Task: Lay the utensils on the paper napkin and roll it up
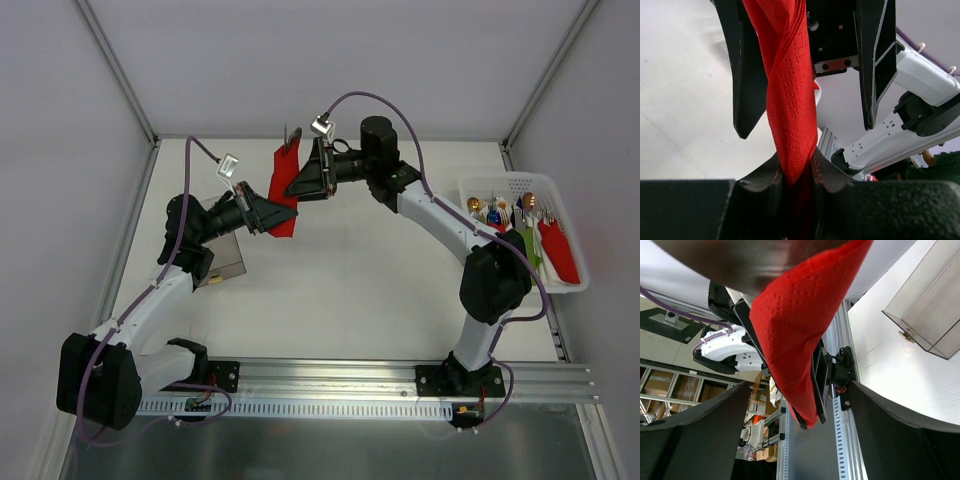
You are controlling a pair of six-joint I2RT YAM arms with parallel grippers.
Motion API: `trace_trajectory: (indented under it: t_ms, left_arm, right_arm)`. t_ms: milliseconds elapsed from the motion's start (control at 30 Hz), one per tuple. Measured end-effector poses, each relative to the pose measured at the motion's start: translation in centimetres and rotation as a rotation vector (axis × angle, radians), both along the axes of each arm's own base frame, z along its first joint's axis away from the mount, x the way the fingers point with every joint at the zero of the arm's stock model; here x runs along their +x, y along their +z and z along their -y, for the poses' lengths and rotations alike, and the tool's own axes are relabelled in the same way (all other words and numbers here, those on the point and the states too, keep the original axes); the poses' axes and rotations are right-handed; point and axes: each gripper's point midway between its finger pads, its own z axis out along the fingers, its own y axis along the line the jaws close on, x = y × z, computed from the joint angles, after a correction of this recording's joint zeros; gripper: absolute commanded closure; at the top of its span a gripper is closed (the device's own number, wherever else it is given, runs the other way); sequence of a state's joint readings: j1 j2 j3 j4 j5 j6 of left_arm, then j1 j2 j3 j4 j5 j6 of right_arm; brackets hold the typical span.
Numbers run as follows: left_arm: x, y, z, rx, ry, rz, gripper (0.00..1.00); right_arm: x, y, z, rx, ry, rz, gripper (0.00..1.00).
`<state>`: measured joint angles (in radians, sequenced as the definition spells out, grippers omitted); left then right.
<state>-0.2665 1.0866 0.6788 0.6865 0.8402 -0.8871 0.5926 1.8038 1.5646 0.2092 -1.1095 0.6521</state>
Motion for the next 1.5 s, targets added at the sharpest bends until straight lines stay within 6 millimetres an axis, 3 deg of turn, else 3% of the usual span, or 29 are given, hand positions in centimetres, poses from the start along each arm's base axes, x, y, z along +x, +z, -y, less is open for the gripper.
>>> trace_trajectory:
  t_ms: [300, 433, 533, 1000, 1233, 1333, 1500]
  left_arm:
    - [0.2, -0.2, -0.1, -0.02, 0.02, -0.006, 1.0]
    - [0.4, 0.1, -0.2, -0.029, 0.033, 0.003, 1.0]
    - [0.4, 0.3, -0.2, -0.034, 0.035, 0.005, 1.0]
    - [0.4, 0.7, -0.2, -0.043, 0.034, 0.022, 1.0]
    - [0.5, 0.5, -0.2, -0.041, 0.034, 0.018, 1.0]
    - [0.7, 0.2, -0.2, -0.037, 0.035, 0.003, 1.0]
    - [1.0, -0.1, -0.3, -0.034, 0.04, -0.008, 1.0]
  right_arm:
    - [-0.4, 0.9, -0.5, 0.025, 0.006, -0.004, 0.32]
    - [-0.9, 0.8, -1.0, 0.029, 0.02, -0.007, 0.3]
    - [-1.1, 0.7, -1.2, 0.027, 0.027, -0.014, 0.21]
    - [-0.4, -0.7, -1.7, 0.003, 0.001, -0.043, 0.12]
    - [-0.1, -1.4, -1.9, -0.006, -0.006, -0.053, 0.38]
    - [-0.1, -1.3, -1.9, -0.004, -0.004, -0.051, 0.42]
    - [-0.2, -1.2, -1.9, 0.0, 0.0, -0.047, 0.57]
